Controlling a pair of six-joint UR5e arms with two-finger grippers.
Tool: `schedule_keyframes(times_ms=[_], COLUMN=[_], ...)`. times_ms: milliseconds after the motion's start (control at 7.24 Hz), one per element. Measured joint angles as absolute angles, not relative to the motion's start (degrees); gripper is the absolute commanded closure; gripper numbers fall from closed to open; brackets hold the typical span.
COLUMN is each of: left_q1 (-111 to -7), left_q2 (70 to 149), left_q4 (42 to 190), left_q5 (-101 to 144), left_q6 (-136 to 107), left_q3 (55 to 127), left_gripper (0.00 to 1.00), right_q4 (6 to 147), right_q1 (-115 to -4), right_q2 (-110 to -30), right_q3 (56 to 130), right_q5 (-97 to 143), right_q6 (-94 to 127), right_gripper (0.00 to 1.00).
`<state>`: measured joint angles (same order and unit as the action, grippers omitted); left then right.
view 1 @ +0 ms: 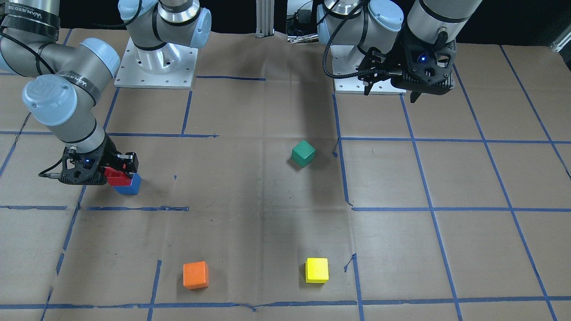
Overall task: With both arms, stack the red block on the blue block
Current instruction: 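Open the right gripper and raise it away from the stack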
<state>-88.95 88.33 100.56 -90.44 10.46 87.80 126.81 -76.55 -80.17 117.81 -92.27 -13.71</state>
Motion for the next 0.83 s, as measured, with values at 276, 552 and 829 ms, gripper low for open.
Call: schedule_keyframes(times_ms=[276,552,829], left_q1=[-88.9,-88.9,-88.9], left_q2=[88.3,88.3,88.3], left_q4=[100.5,100.4,100.4], left_q5=[-90.4,-90.4,-90.4], left_q6=[10.5,10.5,10.5], left_q3=[87.8,87.8,87.8], left_gripper=[0.0,0.0,0.0], right_q4=[126.8,125.8,117.7], right_q1=[-76.5,-76.5,-76.5], right_q2=[-80.4,-82.2,-87.0], right_q3=[117.6,117.1,114.1], right_q5=[-92.4,-92.4,-92.5], right_q6=[-13.7,-13.7,-13.7], right_gripper=[0.0,0.0,0.0])
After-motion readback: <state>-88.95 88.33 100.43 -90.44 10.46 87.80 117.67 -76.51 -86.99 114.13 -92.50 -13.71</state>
